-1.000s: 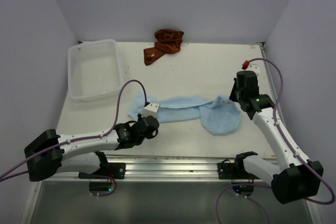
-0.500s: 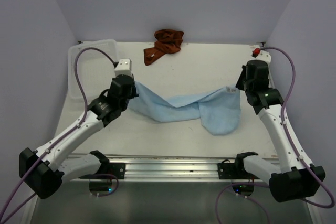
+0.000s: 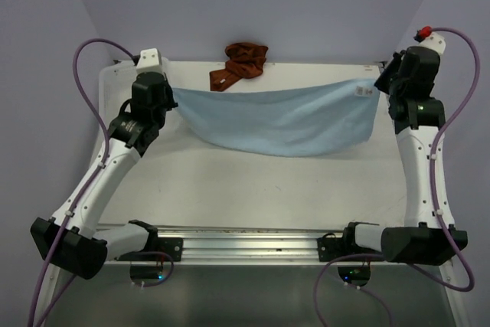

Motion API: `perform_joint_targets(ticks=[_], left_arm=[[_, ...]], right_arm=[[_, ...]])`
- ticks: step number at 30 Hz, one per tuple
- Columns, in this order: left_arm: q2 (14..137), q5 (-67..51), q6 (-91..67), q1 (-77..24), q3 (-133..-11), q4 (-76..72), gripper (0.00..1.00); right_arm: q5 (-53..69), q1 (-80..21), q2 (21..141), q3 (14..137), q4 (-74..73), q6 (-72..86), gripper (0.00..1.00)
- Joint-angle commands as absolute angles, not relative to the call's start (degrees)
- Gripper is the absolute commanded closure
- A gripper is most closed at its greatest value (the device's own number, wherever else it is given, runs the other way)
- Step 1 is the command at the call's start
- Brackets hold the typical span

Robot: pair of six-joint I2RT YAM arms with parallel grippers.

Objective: Roll the towels
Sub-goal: Fold the towel

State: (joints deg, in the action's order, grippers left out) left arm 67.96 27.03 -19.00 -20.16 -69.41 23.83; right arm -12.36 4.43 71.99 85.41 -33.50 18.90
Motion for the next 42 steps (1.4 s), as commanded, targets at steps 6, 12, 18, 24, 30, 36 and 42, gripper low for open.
perform_joint_targets(ticks=[6,12,18,24,30,36,42], left_arm=[[61.8,26.54,-18.19,-19.42,-72.25,28.47,1.0],[54.6,26.81,-19.68,-19.42,-71.28,31.72,1.0],[46.78,25.93,-23.11,-19.42,-68.91,36.02,1.0],[41.23,27.16,-25.05,-19.42,-69.26,40.33,1.0],[43.23,28.21,-25.49,-19.42,-69.52,42.71,1.0],[49.74,27.42,-25.22,-19.42,-64.09,36.4,1.0],[60.98,30.14,-23.29,-19.42,-63.37,28.92,1.0]], right_arm=[[-11.25,5.36,67.68,92.9,-39.37,18.63,1.0],[-12.39,5.36,61.45,92.55,-43.32,17.93,1.0],[-15.03,5.36,57.05,94.91,-49.39,17.58,1.0],[-18.71,5.36,54.76,95.71,-55.45,18.81,1.0],[-19.86,5.36,56.6,94.31,-56.78,19.95,1.0],[-20.56,5.36,60.55,85.9,-50.46,21.01,1.0],[-16.18,5.36,66.87,78.24,-36.07,21.97,1.0]])
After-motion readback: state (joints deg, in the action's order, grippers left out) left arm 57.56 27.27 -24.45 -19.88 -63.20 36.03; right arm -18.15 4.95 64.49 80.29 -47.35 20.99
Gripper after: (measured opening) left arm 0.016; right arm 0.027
